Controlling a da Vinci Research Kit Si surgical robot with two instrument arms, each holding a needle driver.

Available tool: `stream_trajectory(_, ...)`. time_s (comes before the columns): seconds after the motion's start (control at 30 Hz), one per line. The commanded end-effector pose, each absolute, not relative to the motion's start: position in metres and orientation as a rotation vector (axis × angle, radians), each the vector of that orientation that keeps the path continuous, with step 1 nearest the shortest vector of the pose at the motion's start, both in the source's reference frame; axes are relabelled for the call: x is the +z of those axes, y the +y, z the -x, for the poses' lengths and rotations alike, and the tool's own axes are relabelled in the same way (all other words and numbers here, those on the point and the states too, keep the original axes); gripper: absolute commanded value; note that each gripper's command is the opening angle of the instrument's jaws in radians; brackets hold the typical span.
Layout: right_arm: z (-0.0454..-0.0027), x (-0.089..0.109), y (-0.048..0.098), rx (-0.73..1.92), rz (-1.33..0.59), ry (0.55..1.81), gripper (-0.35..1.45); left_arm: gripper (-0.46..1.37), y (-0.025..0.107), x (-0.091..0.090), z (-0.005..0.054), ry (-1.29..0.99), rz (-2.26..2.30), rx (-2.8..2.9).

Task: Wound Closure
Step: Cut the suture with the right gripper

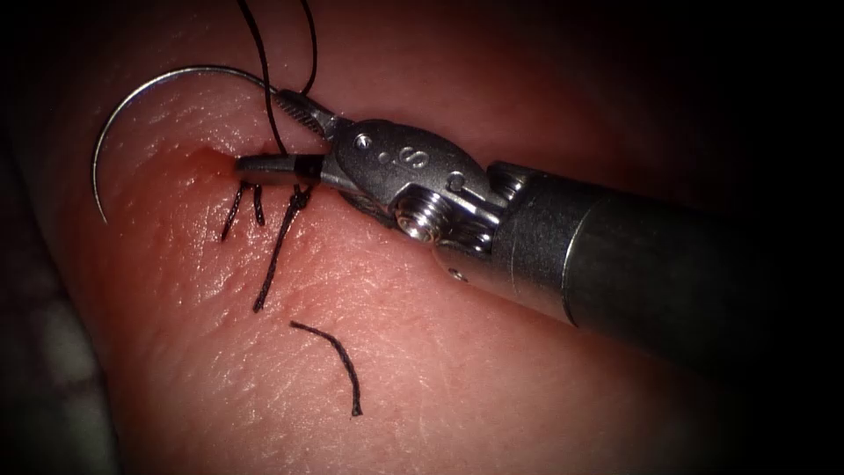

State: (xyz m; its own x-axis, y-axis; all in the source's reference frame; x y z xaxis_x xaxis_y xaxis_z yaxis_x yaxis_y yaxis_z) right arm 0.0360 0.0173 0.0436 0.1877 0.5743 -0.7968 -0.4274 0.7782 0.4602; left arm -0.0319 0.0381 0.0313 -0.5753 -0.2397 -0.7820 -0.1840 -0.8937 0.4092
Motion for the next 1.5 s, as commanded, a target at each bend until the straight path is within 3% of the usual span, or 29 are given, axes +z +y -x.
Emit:
stream_trajectory(0.03, -0.036, 0.0435, 0.0173, 0.708, -0.147, 1.189, 0.87, -0.35, 0.038, 0.0312, 0.0319, -0.709, -1.432, -2.665)
stream_trajectory(0.27, -0.0361, 0.0435, 0.0173, 0.774, -0.197, 1.187, 0.93, -0.35, 0.0383, 0.0308, 0.0319, -0.713, -1.443, -2.67)
stream_trajectory(0.57, -0.0368, 0.0436, 0.0176, 0.823, -0.227, 1.182, 0.84, -0.35, 0.0387, 0.0306, 0.0319, -0.711, -1.449, -2.67)
stream_trajectory(1.5, -0.039, 0.0459, 0.0168, 0.91, -0.276, 1.174, 0.98, -0.35, 0.0398, 0.0288, 0.0321, -0.727, -1.47, -2.678)
